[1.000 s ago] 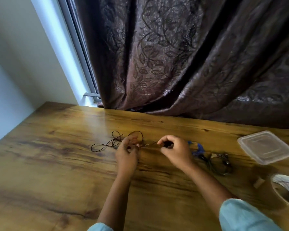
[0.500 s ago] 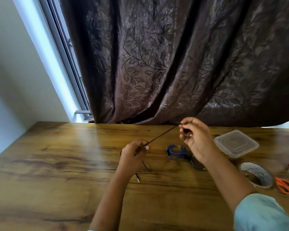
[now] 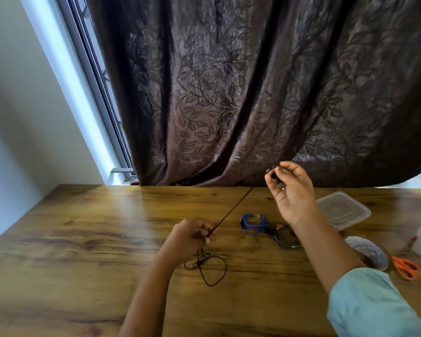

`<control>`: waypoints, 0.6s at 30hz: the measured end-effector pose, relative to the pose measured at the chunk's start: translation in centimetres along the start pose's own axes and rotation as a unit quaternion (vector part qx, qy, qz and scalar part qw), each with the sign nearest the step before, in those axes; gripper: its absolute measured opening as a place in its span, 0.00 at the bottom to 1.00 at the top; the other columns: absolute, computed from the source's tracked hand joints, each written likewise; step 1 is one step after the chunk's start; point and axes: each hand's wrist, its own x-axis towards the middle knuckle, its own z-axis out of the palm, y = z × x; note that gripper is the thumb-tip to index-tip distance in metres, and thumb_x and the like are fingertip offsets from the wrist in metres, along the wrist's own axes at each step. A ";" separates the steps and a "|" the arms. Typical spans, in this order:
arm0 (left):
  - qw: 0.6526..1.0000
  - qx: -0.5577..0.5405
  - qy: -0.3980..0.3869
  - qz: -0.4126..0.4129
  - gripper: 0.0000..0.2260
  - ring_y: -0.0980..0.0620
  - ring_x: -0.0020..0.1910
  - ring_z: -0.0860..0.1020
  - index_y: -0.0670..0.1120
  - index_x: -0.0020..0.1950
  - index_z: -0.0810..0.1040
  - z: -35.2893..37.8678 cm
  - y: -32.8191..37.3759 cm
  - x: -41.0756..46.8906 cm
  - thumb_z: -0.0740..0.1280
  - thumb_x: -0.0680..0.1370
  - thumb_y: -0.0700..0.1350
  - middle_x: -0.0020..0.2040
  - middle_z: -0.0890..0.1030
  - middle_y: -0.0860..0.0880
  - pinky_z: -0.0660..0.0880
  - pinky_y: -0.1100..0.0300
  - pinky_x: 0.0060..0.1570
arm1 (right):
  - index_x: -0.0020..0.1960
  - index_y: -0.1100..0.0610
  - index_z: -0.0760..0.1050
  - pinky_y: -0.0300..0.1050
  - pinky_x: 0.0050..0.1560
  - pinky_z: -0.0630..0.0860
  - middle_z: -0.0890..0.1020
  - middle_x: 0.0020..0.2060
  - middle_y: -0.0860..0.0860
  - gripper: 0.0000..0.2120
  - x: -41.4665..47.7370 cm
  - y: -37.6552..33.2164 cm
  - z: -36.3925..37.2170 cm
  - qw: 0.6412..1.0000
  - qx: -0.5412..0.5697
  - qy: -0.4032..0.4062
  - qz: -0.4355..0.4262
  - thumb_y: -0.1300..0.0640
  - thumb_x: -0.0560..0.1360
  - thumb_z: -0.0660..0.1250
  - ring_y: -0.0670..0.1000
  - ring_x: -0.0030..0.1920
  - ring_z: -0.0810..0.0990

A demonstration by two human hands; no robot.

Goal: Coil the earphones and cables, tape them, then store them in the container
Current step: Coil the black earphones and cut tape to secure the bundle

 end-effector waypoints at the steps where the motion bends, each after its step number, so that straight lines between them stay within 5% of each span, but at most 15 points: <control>1: 0.999 0.033 0.000 -0.003 0.13 0.55 0.45 0.80 0.50 0.42 0.79 0.1 -0.4 0.1 0.67 0.72 0.31 0.42 0.82 0.52 0.78 0.61 0.49 | 0.44 0.58 0.72 0.39 0.38 0.82 0.77 0.38 0.54 0.10 0.2 -0.5 0.0 1.000 0.015 0.005 -0.004 0.70 0.78 0.59 0.50 0.39 0.80; 6: 0.985 0.172 0.015 -0.018 0.16 0.51 0.47 0.78 0.60 0.38 0.75 0.6 -0.8 1.2 0.66 0.73 0.36 0.42 0.79 0.57 0.76 0.50 0.50 | 0.44 0.55 0.72 0.40 0.34 0.81 0.76 0.38 0.53 0.12 -0.5 0.0 0.2 0.998 0.034 -0.033 0.040 0.69 0.80 0.55 0.50 0.36 0.82; 9: 0.993 0.105 0.049 0.024 0.10 0.56 0.42 0.78 0.50 0.44 0.79 1.0 0.6 1.4 0.65 0.75 0.34 0.40 0.79 0.56 0.76 0.61 0.45 | 0.45 0.53 0.72 0.32 0.22 0.67 0.74 0.37 0.51 0.13 -1.1 0.7 0.2 0.994 0.000 -0.070 0.081 0.68 0.80 0.54 0.43 0.25 0.71; 12: 0.988 0.072 0.128 0.042 0.09 0.61 0.39 0.78 0.48 0.45 0.77 0.7 1.7 1.4 0.64 0.75 0.34 0.40 0.80 0.55 0.72 0.74 0.35 | 0.47 0.53 0.74 0.32 0.20 0.59 0.73 0.35 0.49 0.11 -1.1 1.1 -0.5 0.976 -0.113 -0.141 0.125 0.64 0.81 0.55 0.41 0.22 0.63; 15: 0.988 0.038 0.136 0.069 0.09 0.56 0.38 0.79 0.47 0.45 0.77 0.6 2.8 1.4 0.63 0.75 0.33 0.40 0.81 0.53 0.74 0.70 0.34 | 0.53 0.54 0.76 0.32 0.23 0.62 0.73 0.33 0.47 0.07 -2.0 2.0 -0.9 0.902 -0.369 -0.199 0.102 0.57 0.80 0.59 0.39 0.24 0.66; 18: 0.986 -0.029 0.132 0.094 0.08 0.51 0.39 0.80 0.45 0.46 0.77 0.9 3.8 1.1 0.62 0.76 0.33 0.40 0.80 0.50 0.77 0.61 0.39 | 0.55 0.50 0.77 0.35 0.35 0.67 0.79 0.46 0.43 0.09 -2.6 3.1 -1.0 0.838 -0.493 -0.211 0.097 0.49 0.77 0.64 0.39 0.37 0.72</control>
